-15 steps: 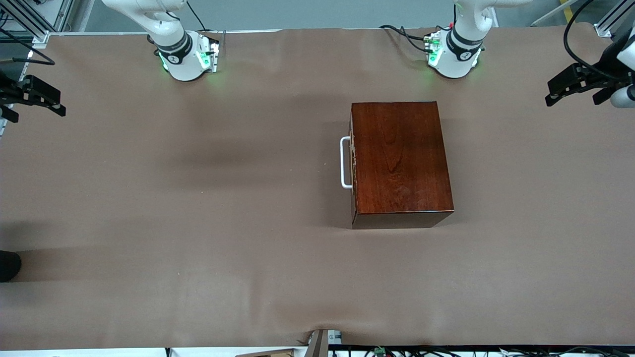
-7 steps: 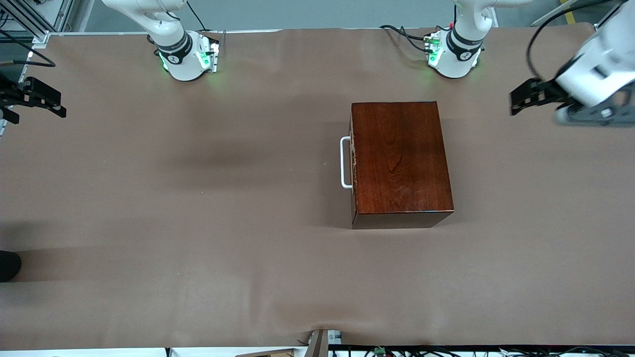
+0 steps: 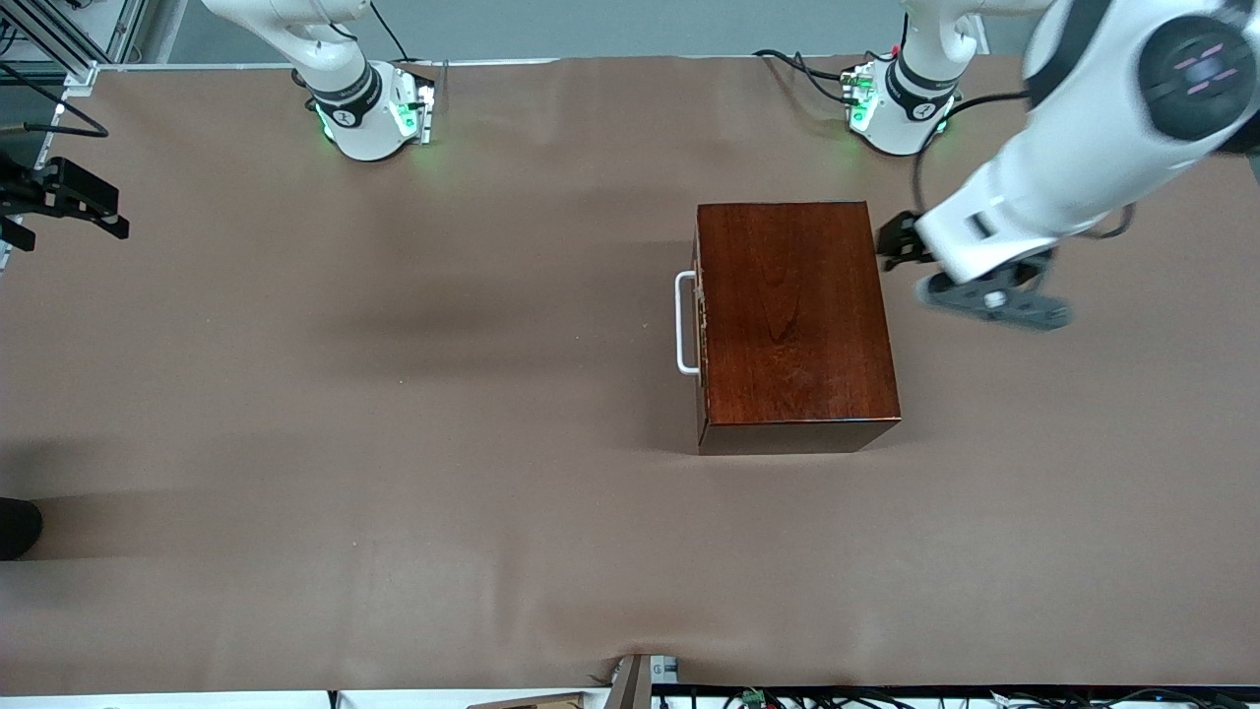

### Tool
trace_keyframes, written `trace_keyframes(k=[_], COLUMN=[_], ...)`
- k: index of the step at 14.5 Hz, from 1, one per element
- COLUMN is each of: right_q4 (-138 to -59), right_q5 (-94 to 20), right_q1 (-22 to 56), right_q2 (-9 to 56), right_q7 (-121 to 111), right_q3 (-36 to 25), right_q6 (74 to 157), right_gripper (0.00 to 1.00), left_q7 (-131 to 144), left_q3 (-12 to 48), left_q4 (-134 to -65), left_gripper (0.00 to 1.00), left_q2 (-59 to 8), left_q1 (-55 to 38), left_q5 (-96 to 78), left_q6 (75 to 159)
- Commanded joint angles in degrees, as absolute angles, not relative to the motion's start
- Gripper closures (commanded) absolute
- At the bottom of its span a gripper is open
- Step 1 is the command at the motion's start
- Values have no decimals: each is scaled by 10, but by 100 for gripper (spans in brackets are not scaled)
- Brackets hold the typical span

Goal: Open drawer, take yellow block, close drawer
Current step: 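Reach the left gripper to the white drawer handle of the box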

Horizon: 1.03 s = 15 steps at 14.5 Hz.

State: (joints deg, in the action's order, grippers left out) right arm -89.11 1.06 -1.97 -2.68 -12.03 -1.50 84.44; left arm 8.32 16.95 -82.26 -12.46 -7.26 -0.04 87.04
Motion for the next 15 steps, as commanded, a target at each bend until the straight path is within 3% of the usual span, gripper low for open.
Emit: trace_keyframes(k=[1,5,9,12,15], right_q4=[-879,-879,-879,-876,-874], right_q5=[17,15,15,17,17], right_q1=[-29,-30,-33,-34,-40], right_q2=[-21,-16,-9,8,15], right_q7=[-123,-122,-122,-126,-125], right_q3=[-10,-10,-11,-11,-11], right_q6=[841,842,846,856,855], right_gripper=[0,0,0,0,0], left_q7=[141,299,394,447,507], left_q3=[171,167,152,86,-25], left_q4=[-785,-730,-725,-711,-681], left_gripper=[0,0,0,0,0], left_q2=[-171,-237,-290,-324,-378], left_q1=[-131,-201,-268,-350,-471], left_q5=[17,25,38,47,47], left_q6=[894,928,1007,1030,1030])
